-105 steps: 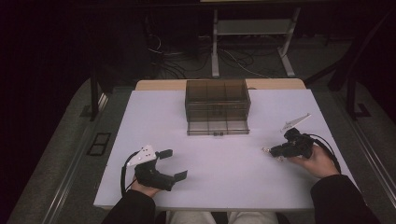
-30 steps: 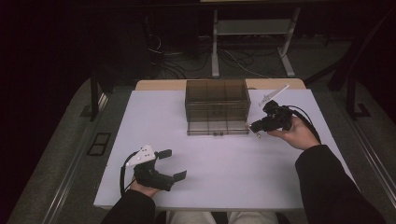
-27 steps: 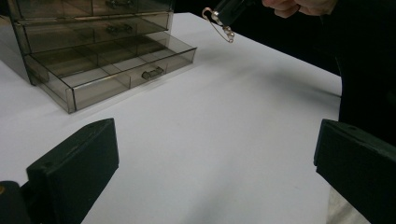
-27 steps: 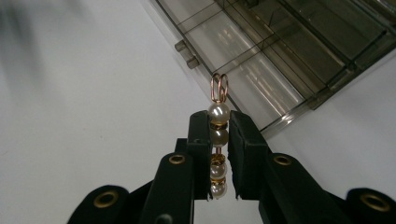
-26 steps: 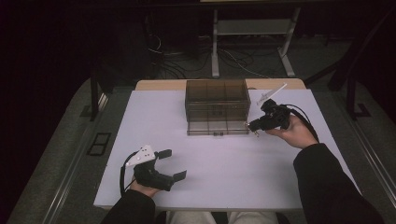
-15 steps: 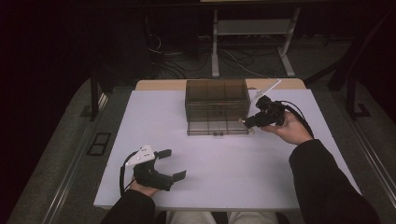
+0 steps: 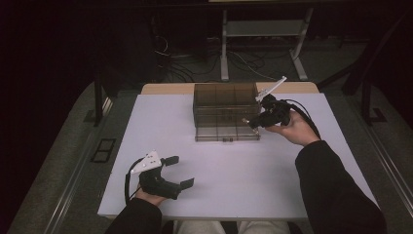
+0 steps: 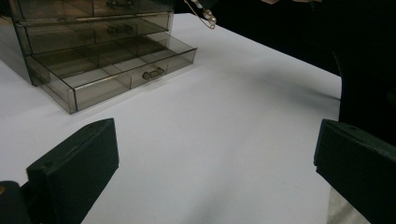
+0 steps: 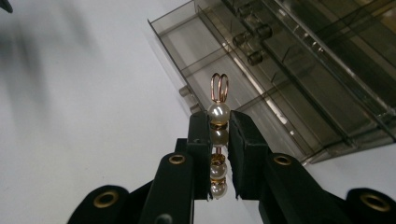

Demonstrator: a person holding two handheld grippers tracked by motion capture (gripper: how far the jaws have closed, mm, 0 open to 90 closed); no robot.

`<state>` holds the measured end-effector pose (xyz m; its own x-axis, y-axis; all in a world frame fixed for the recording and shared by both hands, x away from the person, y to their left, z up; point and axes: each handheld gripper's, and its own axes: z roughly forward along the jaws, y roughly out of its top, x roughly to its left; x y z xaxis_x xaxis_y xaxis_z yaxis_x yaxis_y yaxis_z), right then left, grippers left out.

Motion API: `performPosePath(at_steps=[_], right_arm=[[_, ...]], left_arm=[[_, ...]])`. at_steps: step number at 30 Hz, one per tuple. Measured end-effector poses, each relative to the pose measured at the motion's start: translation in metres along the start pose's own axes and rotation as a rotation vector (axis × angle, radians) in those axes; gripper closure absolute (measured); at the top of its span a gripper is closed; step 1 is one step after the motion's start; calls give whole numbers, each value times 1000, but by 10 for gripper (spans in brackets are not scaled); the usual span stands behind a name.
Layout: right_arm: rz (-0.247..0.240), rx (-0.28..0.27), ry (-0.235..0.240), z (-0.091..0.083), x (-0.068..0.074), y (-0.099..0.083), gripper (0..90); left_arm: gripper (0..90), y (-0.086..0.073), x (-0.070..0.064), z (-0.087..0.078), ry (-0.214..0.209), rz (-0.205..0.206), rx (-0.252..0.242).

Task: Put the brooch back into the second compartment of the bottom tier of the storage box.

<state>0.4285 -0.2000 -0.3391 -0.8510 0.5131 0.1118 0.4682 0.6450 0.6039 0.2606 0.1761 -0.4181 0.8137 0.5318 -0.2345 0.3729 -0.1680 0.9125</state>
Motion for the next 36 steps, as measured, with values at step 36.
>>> performPosePath(at_steps=[36], right_arm=[[-14,9,4,48,-6,25,786]], left_arm=[[0,-1,0,2,-8,-7,-1]])
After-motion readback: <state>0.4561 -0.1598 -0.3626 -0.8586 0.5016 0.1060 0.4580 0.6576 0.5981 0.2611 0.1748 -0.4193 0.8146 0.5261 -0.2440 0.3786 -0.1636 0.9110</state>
